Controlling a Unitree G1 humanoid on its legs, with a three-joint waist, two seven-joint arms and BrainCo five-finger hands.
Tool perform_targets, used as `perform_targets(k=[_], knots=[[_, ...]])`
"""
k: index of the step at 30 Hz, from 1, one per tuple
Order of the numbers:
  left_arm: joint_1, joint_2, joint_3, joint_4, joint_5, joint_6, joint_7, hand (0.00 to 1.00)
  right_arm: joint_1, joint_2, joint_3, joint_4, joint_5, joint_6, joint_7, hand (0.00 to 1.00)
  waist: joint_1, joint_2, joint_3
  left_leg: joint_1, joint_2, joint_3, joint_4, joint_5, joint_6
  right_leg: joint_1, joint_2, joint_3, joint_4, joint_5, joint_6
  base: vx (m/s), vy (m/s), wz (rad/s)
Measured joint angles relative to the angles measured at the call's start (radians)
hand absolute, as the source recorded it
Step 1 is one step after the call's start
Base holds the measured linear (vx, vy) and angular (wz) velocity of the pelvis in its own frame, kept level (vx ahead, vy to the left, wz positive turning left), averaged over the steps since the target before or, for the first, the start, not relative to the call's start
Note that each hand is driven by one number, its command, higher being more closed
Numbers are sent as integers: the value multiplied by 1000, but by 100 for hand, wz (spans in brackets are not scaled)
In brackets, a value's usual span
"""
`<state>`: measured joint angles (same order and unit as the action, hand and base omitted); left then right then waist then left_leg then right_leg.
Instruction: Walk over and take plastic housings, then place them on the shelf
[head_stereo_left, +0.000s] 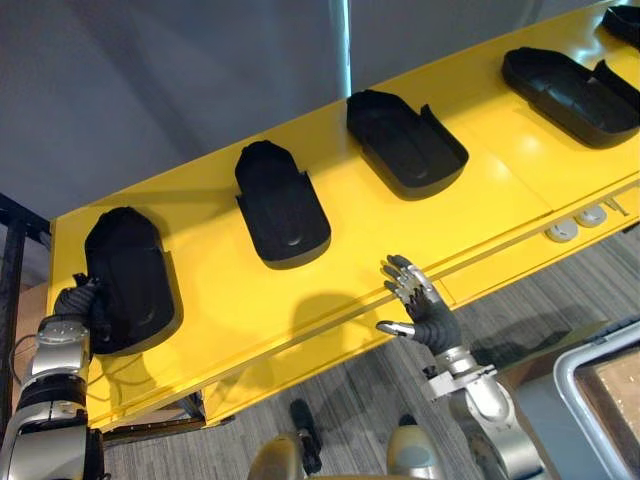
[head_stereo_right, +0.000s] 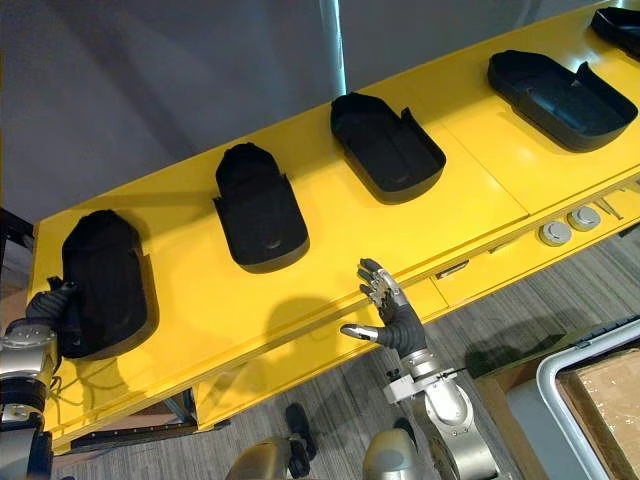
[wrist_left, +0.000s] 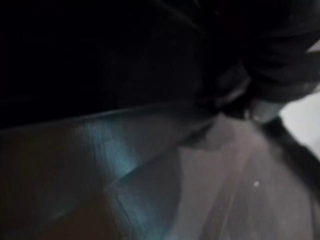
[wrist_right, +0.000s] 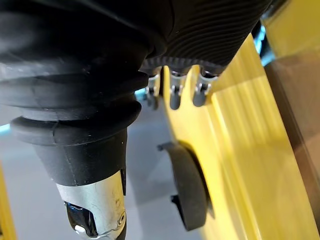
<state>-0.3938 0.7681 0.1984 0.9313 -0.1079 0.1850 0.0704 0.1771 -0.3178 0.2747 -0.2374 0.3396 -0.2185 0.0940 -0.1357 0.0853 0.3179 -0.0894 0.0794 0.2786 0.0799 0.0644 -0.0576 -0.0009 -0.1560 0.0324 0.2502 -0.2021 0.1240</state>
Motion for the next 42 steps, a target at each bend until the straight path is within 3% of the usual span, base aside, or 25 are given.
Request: perform_targets(k=[7, 13, 19, 25, 26, 33, 42], knots=[[0, 14, 26, 22, 9, -15, -37, 100, -4, -1, 12, -15, -1, 0, -10, 0, -6, 2, 14, -4, -1, -5, 0, 0, 0, 0, 0, -4, -1, 0, 0, 2, -1, 0], [1, 14, 23, 23, 10, -82, -44, 100, -13, -4, -3, -22, 2, 6, -8, 0, -17, 6, 43, -2, 1, 4, -2, 1, 0, -9, 0, 5, 3, 0, 0, -11, 2, -3], [1, 25, 15, 20, 40, -119, -43, 100, -7, -16, -17, -22, 5, 13, 18, 0, -25, 13, 49, -6, 3, 32, -6, 1, 0, -34, 2, 33, 8, 2, 3, 15, -1, -12], [-1, 48, -18, -3, 40, -121, -41, 100, -3, -22, -39, -22, 9, 13, 19, 0, -44, 15, 51, -4, 3, 36, -6, 1, 0, -34, 2, 41, 9, 4, 6, 15, -2, -4], [-1, 48, -18, -7, 40, -121, -40, 0, 0, -22, -47, -22, 9, 13, 20, 0, -44, 16, 51, -2, 4, 37, -6, 1, 0, -34, 2, 43, 6, 4, 6, -11, 2, -5], [-1, 48, -16, -8, 38, -93, 31, 0, 6, -25, -49, -22, 8, 12, 35, 0, -44, 32, 59, 2, 6, 40, -6, 1, -1, -35, 1, 49, 6, 6, 9, -4, 1, -1], [-2, 58, 39, -3, 49, -29, 156, 0, 21, -23, -32, -22, 0, 9, 23, 0, -40, 32, 59, 37, 4, 39, -20, 1, 0, 3, 1, 45, -9, 7, 10, 0, 0, 0]])
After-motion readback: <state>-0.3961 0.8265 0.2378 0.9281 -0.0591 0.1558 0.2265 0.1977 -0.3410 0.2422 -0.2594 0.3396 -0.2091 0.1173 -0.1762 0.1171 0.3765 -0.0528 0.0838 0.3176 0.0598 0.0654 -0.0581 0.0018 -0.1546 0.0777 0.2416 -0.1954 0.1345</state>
